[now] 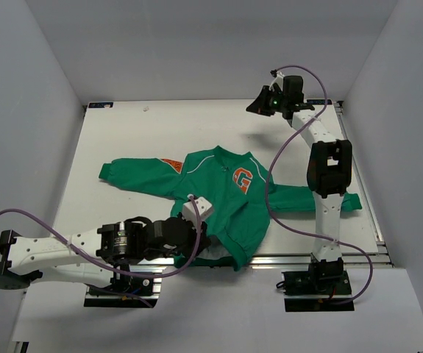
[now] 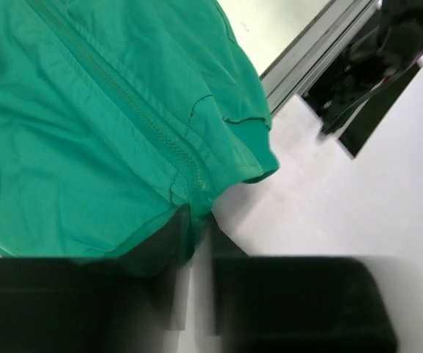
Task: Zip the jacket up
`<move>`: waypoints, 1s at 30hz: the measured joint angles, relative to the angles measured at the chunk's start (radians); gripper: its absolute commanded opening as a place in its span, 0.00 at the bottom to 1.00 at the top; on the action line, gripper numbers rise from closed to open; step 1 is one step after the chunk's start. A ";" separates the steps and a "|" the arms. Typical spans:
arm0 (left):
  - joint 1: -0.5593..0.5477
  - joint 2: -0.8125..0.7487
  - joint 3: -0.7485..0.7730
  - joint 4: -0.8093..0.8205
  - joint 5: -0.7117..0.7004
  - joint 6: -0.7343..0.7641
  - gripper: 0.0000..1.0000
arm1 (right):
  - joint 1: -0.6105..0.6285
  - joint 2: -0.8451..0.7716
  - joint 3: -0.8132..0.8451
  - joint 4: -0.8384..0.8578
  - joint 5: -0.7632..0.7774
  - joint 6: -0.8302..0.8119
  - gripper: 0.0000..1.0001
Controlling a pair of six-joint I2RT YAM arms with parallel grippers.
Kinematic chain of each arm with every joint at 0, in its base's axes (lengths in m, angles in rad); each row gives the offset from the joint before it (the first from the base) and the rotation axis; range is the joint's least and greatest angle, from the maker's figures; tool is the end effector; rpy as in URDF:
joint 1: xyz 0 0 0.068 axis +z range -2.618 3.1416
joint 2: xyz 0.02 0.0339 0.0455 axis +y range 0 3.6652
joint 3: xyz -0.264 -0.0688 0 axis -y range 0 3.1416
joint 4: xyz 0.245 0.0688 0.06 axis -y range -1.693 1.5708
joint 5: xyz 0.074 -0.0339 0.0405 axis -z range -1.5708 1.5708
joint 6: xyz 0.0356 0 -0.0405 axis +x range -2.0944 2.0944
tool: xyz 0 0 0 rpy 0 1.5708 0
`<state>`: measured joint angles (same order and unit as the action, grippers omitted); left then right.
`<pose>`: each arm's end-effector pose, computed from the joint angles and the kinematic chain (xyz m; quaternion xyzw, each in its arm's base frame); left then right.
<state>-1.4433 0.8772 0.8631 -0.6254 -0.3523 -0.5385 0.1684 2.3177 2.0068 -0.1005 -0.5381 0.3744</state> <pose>0.0355 -0.1802 0.3089 0.3138 0.8256 -0.2840 0.3732 0.5360 0.1096 0.2476 -0.0619 0.8172 0.3558 0.4491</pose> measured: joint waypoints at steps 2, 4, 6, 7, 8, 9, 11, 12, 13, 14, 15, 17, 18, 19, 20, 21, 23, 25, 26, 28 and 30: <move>0.000 0.001 0.000 -0.005 0.000 -0.011 0.98 | 0.001 -0.004 -0.013 0.006 -0.020 0.000 0.05; 0.000 0.005 0.000 -0.007 -0.002 -0.026 0.98 | 0.003 -0.024 -0.056 0.017 -0.048 0.001 0.22; 0.000 0.010 0.002 -0.018 -0.008 -0.040 0.98 | 0.004 -0.061 -0.128 0.022 -0.071 0.002 0.38; 0.000 0.012 0.002 -0.022 -0.012 -0.045 0.98 | 0.005 -0.081 -0.158 0.023 -0.074 0.004 0.73; 0.000 0.014 0.003 -0.030 -0.025 -0.054 0.98 | 0.007 -0.096 -0.178 0.018 -0.077 0.005 0.89; 0.000 0.016 0.003 -0.035 -0.033 -0.061 0.98 | 0.009 -0.126 -0.212 0.015 -0.077 0.004 0.89; 0.000 0.017 0.004 -0.052 -0.077 -0.090 0.98 | 0.010 -0.176 -0.250 0.001 -0.076 -0.016 0.89; 0.000 0.017 0.005 -0.064 -0.113 -0.109 0.98 | 0.010 -0.202 -0.262 -0.010 -0.072 -0.021 0.89; 0.010 0.018 0.006 -0.075 -0.146 -0.130 0.98 | 0.010 -0.232 -0.276 -0.018 -0.063 -0.027 0.89; 0.029 0.021 0.008 -0.083 -0.175 -0.148 0.98 | 0.010 -0.266 -0.293 -0.023 -0.051 -0.035 0.89; 0.065 0.028 0.009 -0.086 -0.195 -0.159 0.98 | 0.010 -0.299 -0.314 -0.026 -0.038 -0.042 0.89; 0.216 0.058 0.016 -0.069 -0.185 -0.158 0.98 | 0.008 -0.377 -0.365 -0.032 -0.013 -0.052 0.89; 0.313 0.084 0.019 -0.048 -0.176 -0.157 0.98 | 0.006 -0.414 -0.390 -0.033 -0.005 -0.056 0.89; 0.439 0.124 0.026 -0.026 -0.150 -0.155 0.98 | 0.002 -0.455 -0.429 -0.026 0.005 -0.060 0.89; 0.550 0.169 0.038 -0.011 -0.125 -0.154 0.98 | -0.003 -0.494 -0.467 -0.027 0.012 -0.060 0.89; 0.663 0.233 0.060 0.006 -0.097 -0.153 0.98 | -0.010 -0.533 -0.505 -0.027 0.019 -0.060 0.89; 0.867 0.377 0.126 0.023 -0.047 -0.151 0.98 | -0.027 -0.602 -0.580 -0.027 0.045 -0.058 0.89; 1.021 0.497 0.194 0.035 0.003 -0.149 0.98 | -0.044 -0.660 -0.644 -0.039 0.083 -0.053 0.89; 1.078 0.539 0.220 0.041 0.023 -0.150 0.98 | -0.050 -0.687 -0.670 -0.054 0.114 -0.053 0.89; 1.192 0.589 0.251 0.055 0.062 -0.149 0.98 | -0.062 -0.739 -0.709 -0.083 0.176 -0.054 0.89; 1.275 0.587 0.254 0.061 0.100 -0.146 0.98 | -0.066 -0.795 -0.749 -0.093 0.239 -0.059 0.89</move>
<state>-0.1680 1.4647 1.1175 -0.5648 -0.2520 -0.6849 0.1028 1.5223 1.2575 -0.1936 -0.2989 0.3157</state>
